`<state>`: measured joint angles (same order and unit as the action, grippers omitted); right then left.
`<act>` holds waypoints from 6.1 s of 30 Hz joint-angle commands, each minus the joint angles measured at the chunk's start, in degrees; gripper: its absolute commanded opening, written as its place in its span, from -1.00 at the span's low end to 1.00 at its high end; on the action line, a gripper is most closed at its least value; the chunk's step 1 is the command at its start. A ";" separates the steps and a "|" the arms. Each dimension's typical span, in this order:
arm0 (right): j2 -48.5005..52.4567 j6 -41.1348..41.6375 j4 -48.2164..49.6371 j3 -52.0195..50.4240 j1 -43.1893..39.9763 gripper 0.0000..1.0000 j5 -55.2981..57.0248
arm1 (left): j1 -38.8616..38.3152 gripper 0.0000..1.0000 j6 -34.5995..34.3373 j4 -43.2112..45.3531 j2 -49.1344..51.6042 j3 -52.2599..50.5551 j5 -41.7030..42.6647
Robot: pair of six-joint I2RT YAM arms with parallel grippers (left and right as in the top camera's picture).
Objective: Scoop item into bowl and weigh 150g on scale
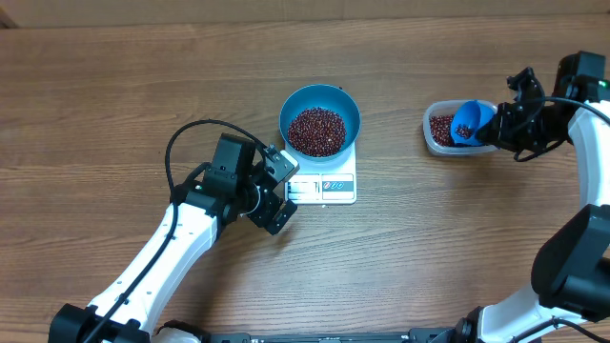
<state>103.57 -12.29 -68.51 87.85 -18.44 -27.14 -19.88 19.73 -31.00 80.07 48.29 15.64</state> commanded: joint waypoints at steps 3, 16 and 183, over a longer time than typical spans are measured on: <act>-3.17 -1.38 -0.17 2.19 0.55 -0.93 -4.11 | -0.39 0.99 0.44 0.15 0.28 -0.31 0.48; -6.71 0.20 -5.11 9.84 10.80 -0.93 -4.04 | -0.37 0.99 0.44 0.15 0.28 -0.31 0.48; -6.36 3.26 10.56 10.14 47.67 -0.93 29.57 | -0.39 0.98 0.44 0.15 0.28 -0.31 0.48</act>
<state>98.08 -9.04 -58.30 96.36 28.97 2.90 -19.88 19.73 -31.00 80.07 48.29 15.64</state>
